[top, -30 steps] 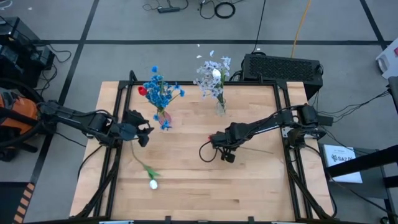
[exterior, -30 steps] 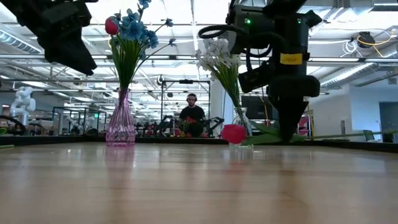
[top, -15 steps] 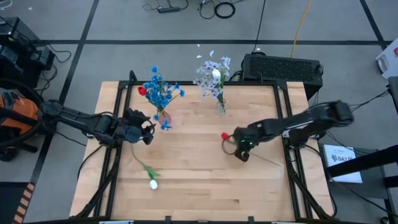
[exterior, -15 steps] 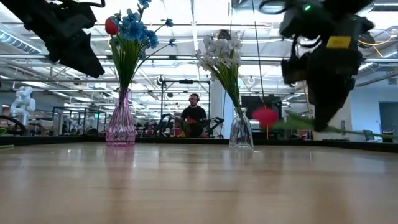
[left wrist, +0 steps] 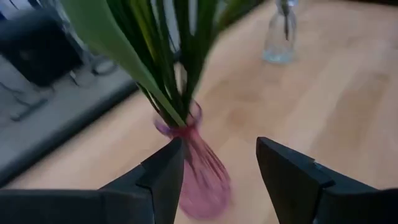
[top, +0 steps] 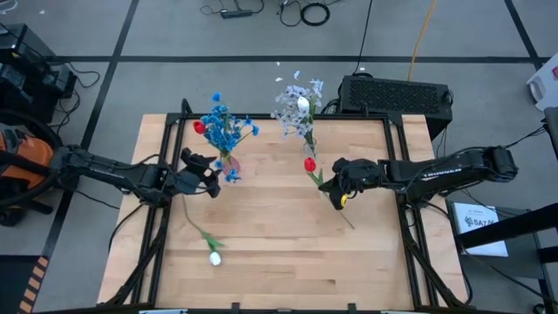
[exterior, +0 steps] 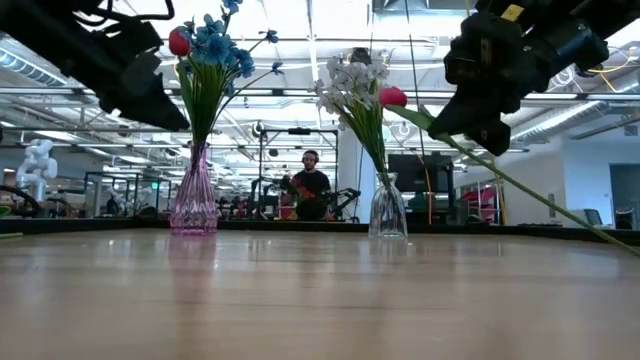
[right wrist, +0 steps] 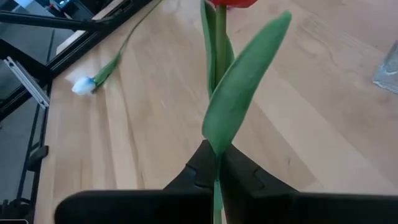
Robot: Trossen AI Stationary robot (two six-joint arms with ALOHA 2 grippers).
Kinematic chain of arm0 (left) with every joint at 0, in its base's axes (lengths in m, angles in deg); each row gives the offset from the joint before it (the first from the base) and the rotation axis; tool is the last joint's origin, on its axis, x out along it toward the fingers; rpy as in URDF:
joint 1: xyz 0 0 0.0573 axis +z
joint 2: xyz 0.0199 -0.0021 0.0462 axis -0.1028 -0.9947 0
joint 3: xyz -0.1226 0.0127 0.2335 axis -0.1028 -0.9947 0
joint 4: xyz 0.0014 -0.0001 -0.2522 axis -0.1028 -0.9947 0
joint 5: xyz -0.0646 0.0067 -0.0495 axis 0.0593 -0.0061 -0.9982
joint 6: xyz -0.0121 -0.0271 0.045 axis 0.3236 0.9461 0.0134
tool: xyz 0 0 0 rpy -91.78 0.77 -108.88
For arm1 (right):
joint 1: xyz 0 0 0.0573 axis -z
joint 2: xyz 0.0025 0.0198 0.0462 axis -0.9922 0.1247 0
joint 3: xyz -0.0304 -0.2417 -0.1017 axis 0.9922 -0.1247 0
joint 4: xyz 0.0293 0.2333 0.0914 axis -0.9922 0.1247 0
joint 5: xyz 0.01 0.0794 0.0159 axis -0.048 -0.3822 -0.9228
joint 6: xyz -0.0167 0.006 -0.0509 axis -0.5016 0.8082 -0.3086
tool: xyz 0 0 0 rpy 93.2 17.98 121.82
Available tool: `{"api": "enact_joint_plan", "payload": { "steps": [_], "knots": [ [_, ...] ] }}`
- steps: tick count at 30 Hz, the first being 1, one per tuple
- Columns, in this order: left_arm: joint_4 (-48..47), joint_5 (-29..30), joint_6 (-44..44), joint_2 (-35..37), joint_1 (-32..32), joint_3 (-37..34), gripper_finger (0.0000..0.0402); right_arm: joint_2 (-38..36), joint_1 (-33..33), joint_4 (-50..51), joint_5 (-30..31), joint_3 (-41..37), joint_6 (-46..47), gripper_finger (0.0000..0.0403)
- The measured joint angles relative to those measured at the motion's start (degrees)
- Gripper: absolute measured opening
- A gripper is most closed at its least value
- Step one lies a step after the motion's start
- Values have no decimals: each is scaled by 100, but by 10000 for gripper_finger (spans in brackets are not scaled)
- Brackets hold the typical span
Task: Sort flowers into vase by color
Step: Put the red tulip into the pink vase
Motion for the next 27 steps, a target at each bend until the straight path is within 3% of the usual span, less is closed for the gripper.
{"api": "enact_joint_plan", "payload": {
  "steps": [13, 18, 23, 27],
  "knots": [
    [140, 13, -580, 660, 553, -254, 207, 2, 12, -125, -8, 0, 123, 0],
    [484, -469, -586, 621, 841, -254, 207, 2, 12, -241, 29, 0, 139, 0],
    [623, -639, -584, 561, 1100, -254, 207, 2, 10, -1035, 30, 0, 21, 0],
    [632, -875, -588, 552, 1260, -254, 207, 2, 5, -2233, 351, 0, -580, 0]
  ]
}}
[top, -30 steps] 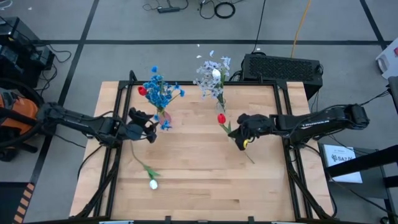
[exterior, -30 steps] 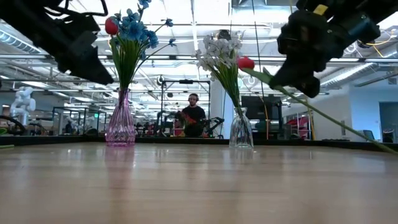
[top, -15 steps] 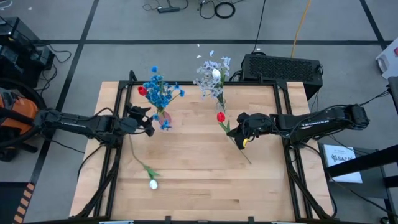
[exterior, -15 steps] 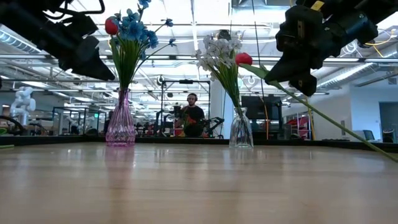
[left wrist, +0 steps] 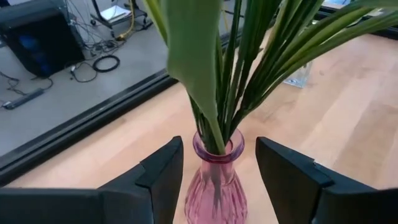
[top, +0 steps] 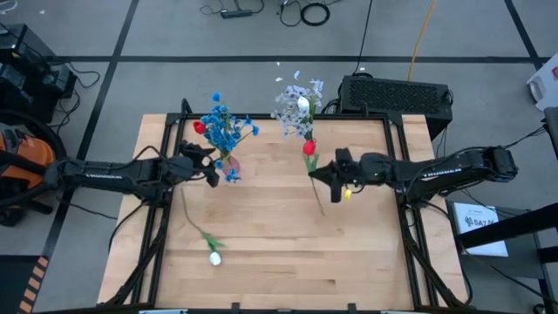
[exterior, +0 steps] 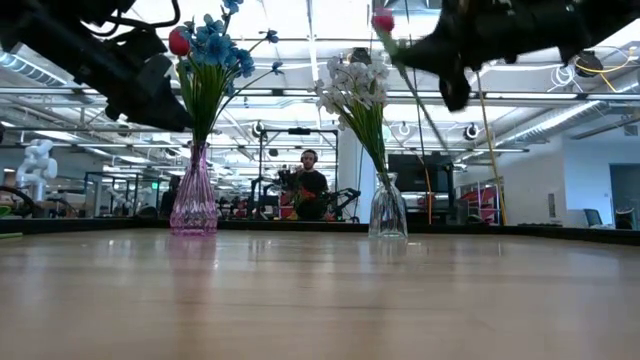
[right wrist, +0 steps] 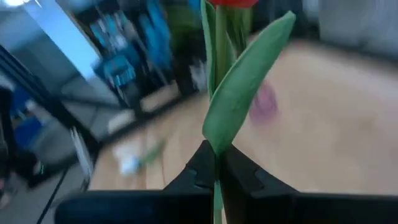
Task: Sort flowers into vase by color
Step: Put the red tulip into the pink vase
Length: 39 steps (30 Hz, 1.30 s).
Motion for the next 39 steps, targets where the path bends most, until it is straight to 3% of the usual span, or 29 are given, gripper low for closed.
{"api": "enact_joint_plan", "payload": {
  "steps": [6, 18, 34, 39],
  "knots": [
    [147, -164, -1, -110, 185, 0, 207, 0, 4, -1372, 281, 30, -858, 0],
    [461, -451, -1, -563, 514, 0, 207, 314, 4, -1374, 271, 453, -1474, 0],
    [1200, -440, -589, -657, 704, 2, 207, 1957, 146, -1439, 232, 2011, -2586, 0],
    [1215, -440, -588, -657, 703, 2, 207, 2684, 298, -2177, 179, 2680, -3121, 0]
  ]
}}
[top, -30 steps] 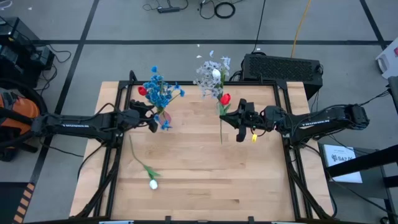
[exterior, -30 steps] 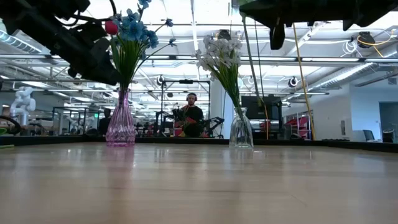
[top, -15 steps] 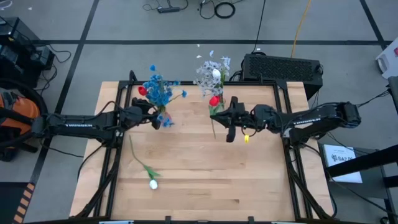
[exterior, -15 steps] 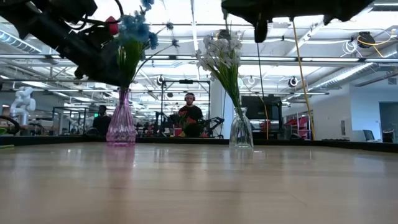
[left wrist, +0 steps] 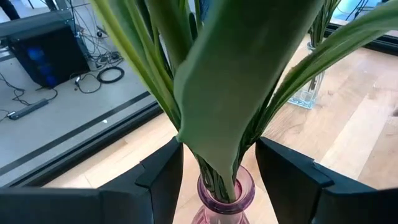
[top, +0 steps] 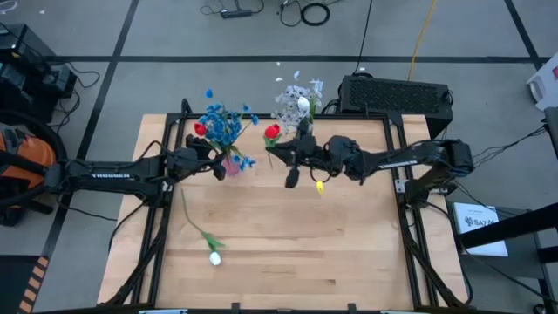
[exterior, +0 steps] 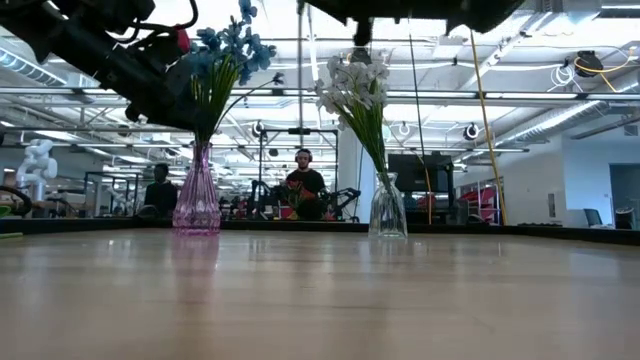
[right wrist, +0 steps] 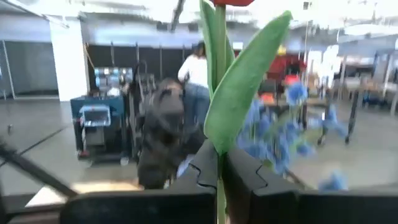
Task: Sort flowers into vase by color
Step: Put the red tulip into the pink vase
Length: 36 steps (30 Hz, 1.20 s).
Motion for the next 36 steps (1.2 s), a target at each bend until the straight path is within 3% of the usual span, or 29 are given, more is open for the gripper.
{"api": "enact_joint_plan", "payload": {
  "steps": [5, 9, 14, 21, 29, 36],
  "knots": [
    [-2, -1, 3, 0, -4, 0, 207, 711, 75, -937, -796, 559, 160, 0],
    [-5, 0, 3, 0, -4, 0, 207, 923, 16, -684, -1302, 943, 768, 0],
    [-9, 0, 6, 0, -4, 0, 207, 1052, -81, -400, -1325, 1109, 703, 0],
    [-12, -2, 22, 0, -4, 0, 207, 1528, 31, -1431, -1559, 1388, -126, 0],
    [77, -2, 19, 0, -4, 0, 207, 2369, 187, -1294, -1620, 2171, -663, 0],
    [107, -2, 3, 0, -4, 0, 207, 2631, 317, -1337, -1662, 2648, -1031, 0]
  ]
}}
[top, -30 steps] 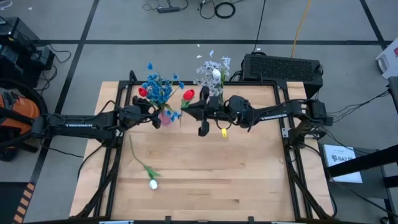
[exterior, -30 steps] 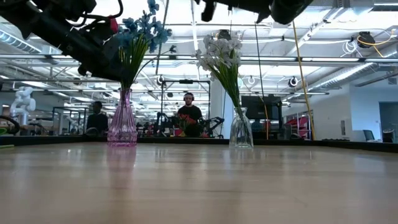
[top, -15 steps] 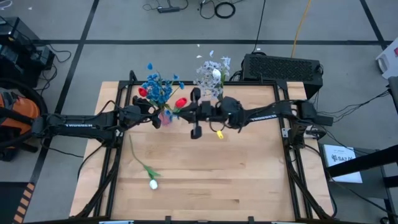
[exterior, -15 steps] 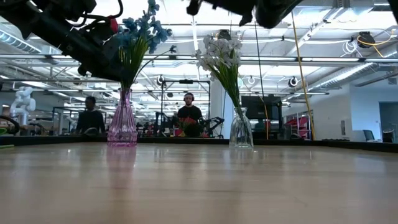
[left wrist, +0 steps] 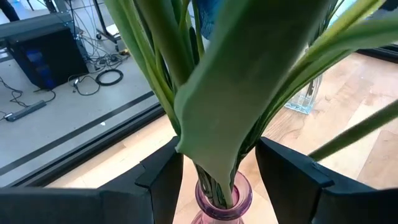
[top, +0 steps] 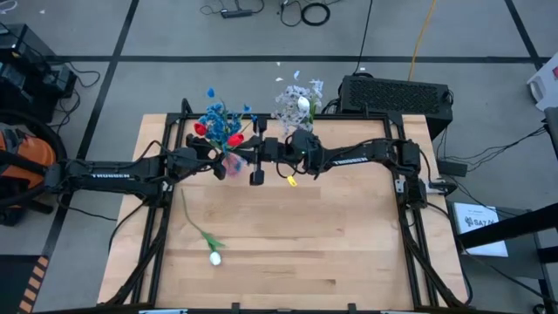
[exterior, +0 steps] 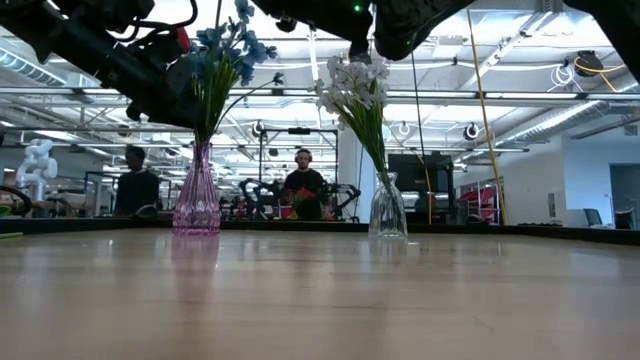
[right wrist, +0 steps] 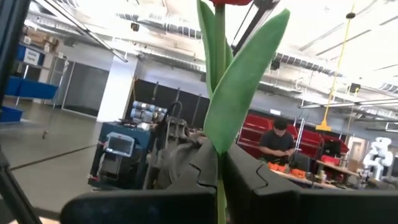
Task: Sort flowers into vase by color
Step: Put the red tulip into the pink vase
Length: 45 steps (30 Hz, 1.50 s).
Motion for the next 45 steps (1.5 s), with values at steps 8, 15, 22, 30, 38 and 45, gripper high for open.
{"api": "enact_joint_plan", "payload": {
  "steps": [8, 15, 22, 30, 38, 45],
  "knots": [
    [1, -5, 4, 2, 0, 0, 191, 9, 183, 70, -327, 1, 0, 0],
    [3, -166, 17, 2, 0, 0, 110, 9, 175, 93, -424, 1, 0, 0],
    [21, -258, 15, 4, 2, 0, 54, 9, 179, 140, -564, 1, -159, 0],
    [136, -267, -9, 89, 0, 0, 38, 9, 203, 147, -713, 1, -111, 0],
    [142, -267, -11, 332, 2, 0, 36, 87, 220, 79, -713, 1, -64, 0],
    [108, -301, -15, 404, -2, 4, 35, 320, 284, 136, -646, -4, 89, 0]
  ]
}}
